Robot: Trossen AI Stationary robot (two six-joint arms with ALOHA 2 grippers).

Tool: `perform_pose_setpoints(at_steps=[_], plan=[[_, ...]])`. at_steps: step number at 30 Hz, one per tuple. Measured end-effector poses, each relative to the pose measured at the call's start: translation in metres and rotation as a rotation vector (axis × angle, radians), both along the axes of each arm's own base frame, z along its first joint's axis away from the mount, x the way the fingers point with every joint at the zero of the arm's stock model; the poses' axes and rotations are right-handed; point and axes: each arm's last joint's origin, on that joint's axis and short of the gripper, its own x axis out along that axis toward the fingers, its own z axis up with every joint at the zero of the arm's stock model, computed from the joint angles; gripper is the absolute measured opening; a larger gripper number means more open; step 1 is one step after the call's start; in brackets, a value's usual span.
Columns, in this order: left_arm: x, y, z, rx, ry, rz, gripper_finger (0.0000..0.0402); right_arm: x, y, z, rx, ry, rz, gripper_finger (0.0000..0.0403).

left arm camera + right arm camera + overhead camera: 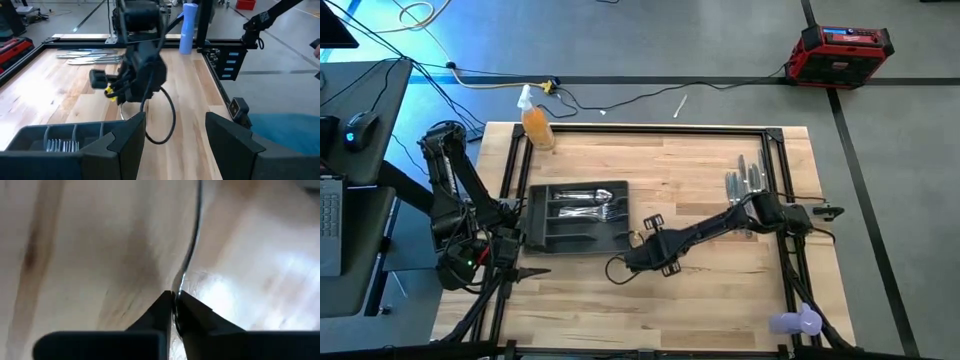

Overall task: Sort silverware
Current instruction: Put the silver fork into the black silverware tray

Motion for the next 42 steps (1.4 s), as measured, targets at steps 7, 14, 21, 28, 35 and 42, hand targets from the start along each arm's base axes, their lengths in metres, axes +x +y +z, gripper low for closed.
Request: perform_pose_setpoints(at_steps=[7, 14, 21, 28, 35, 42], plan=[[0.0, 0.0, 0.0, 0.004, 0.003, 0.001, 0.0186, -0.002, 0.024, -0.001, 0.179, -0.043, -0.103, 0.0112], [0.0, 0.0, -0.001, -0.002, 0.004, 0.003, 0.0186, -0.003, 0.026, -0.001, 0.183, -0.051, -0.133, 0.0232], [0.0, 0.001, -0.001, 0.003, 0.006, 0.003, 0.0186, 0.006, 0.013, -0.001, 0.263, -0.075, -0.146, 0.0237], [0.0, 0.001, -0.001, 0.003, 0.007, 0.002, 0.0186, 0.022, 0.001, -0.003, 0.406, -0.17, -0.19, 0.0155], [0.0, 0.001, -0.001, 0.004, 0.008, 0.002, 0.0186, 0.017, 0.004, -0.013, 0.41, -0.196, -0.22, 0.0041], [0.0, 0.001, -0.001, 0.002, 0.007, 0.004, 0.0186, 0.031, 0.018, 0.025, 0.437, -0.204, -0.174, 0.0004]])
